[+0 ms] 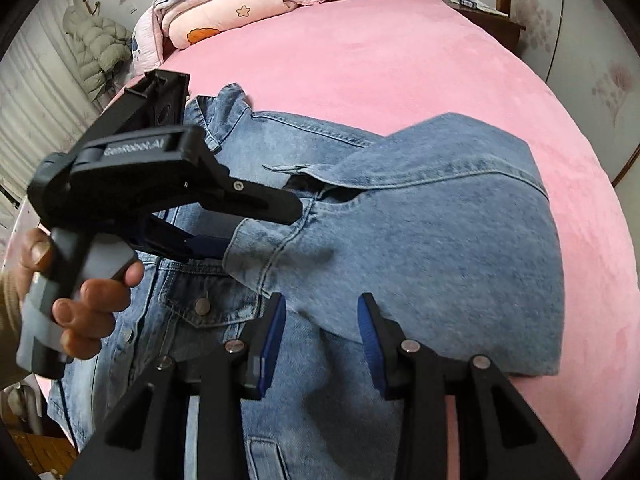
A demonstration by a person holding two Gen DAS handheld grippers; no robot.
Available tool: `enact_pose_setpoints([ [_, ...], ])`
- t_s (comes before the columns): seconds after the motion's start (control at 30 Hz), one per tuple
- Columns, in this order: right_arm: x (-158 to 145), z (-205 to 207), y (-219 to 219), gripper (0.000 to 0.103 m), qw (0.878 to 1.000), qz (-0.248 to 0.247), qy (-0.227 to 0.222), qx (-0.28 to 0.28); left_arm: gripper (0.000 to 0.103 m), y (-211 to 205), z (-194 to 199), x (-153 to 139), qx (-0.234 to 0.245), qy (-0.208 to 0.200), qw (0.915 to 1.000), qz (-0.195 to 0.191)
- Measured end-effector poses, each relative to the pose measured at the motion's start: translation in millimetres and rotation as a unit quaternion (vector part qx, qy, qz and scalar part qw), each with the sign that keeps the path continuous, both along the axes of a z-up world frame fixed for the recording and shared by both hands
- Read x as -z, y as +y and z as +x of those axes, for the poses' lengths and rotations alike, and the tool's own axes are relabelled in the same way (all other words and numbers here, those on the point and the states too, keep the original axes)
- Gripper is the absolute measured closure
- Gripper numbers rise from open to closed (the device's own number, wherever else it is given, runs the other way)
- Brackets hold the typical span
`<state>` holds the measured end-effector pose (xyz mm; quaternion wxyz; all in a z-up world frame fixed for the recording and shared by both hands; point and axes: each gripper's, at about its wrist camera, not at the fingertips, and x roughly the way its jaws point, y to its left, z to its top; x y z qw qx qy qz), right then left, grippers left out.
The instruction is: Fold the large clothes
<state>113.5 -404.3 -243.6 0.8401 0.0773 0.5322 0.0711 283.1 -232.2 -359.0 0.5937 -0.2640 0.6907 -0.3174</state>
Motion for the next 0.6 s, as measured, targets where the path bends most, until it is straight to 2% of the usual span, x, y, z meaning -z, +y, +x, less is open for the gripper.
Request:
enact_pose_setpoints([
  [0.03, 0.5, -0.6, -2.1, 0.066, 1.0, 0.002, 0.002, 0.0, 0.021, 3.7, 0.1, 1.2, 0.0, 0.001, 1.0, -0.001],
  [0.1, 1.4, -1.1, -5.2, 0.065, 1.0, 0.006, 0.004, 0.002, 0.043, -3.2, 1.7, 6.3, 0.002, 0.006, 1.0, -0.003],
  [0.17, 3.3, -0.8, -8.8, 0.065, 1.0, 0.01, 0.007, 0.004, 0.055, -6.2, 0.6, 6.1, 0.009, 0.012, 0.9998, -0.011],
  [0.27, 3.5, -2.1, -10.3, 0.065, 1.0, 0.014, 0.008, 0.005, 0.056, -12.8, -3.3, 8.5, 0.008, 0.01, 0.9999, -0.002],
  [0.37, 3.6, -3.9, -11.2, 0.065, 1.0, 0.017, 0.006, 0.005, 0.067, -17.9, -7.2, 9.3, 0.001, 0.003, 0.9995, 0.031],
  [0.4, 2.6, -4.7, -12.1, 0.065, 1.0, 0.017, 0.005, 0.004, 0.074, -20.3, -8.6, 6.7, 0.0, -0.004, 0.999, 0.043],
  [0.43, 1.0, -5.8, -12.6, 0.066, 1.0, 0.015, 0.003, 0.004, 0.079, -21.4, -10.1, 1.1, 0.001, -0.018, 0.9982, 0.057],
  [0.5, -3.2, -7.9, -14.7, 0.065, 1.0, 0.009, 0.001, 0.006, 0.081, -31.0, -13.1, -17.7, 0.008, -0.049, 0.995, 0.087],
  [0.6, -11.3, -15.2, -23.9, 0.065, 1.0, 0.006, -0.001, 0.014, 0.082, -40.8, -15.0, -48.5, 0.004, -0.089, 0.9905, 0.105],
])
